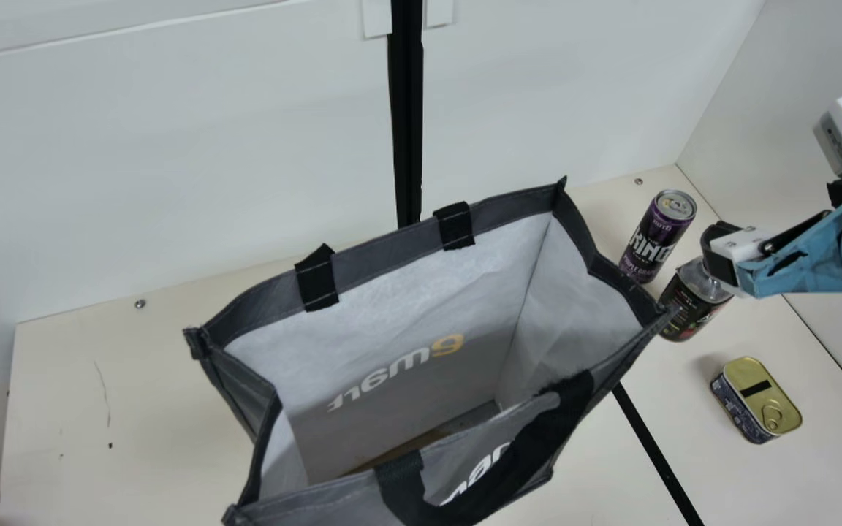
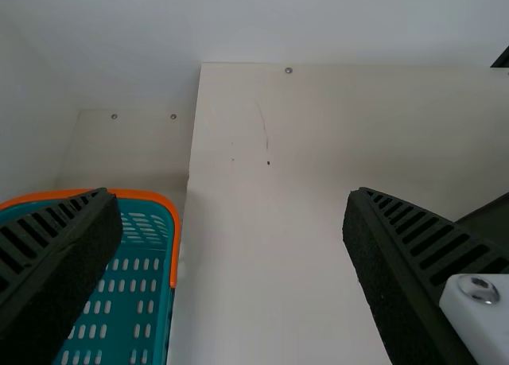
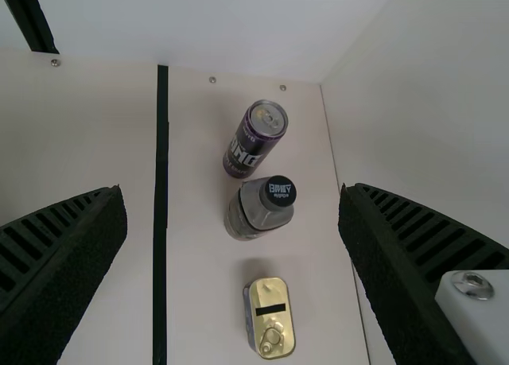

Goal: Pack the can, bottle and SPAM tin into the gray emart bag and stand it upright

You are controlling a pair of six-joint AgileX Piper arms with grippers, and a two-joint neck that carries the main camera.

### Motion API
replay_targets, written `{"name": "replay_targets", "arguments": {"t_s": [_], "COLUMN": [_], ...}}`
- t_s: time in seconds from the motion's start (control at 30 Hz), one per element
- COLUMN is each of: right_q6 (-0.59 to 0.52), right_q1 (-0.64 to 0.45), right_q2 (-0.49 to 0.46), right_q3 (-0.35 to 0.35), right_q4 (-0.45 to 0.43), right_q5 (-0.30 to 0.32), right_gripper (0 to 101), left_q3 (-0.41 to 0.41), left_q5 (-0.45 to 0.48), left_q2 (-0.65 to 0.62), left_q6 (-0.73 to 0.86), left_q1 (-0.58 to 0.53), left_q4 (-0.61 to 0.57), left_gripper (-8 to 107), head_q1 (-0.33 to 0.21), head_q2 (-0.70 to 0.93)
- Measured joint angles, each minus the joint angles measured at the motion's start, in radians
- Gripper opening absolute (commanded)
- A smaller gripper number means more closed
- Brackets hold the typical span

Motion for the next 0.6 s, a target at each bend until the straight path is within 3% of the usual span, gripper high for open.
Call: {"name": "replay_targets", "arguments": {"t_s": [0.6], "right_q6": [0.022], "right_q1": [-0.029], "right_q2": [0.005], "right_q3": [0.044], "right_q4": [0.003], "right_q5": [0.000], "right_gripper": [95], "left_q3": [0.000], "left_q5": [0.000], "left_q2": [0.000], "left_q6": [0.000], "left_q1": [0.000], "left_q4": [0.000], "left_gripper": [90], "head_q1": [0.000], "head_q2": [0.000]}}
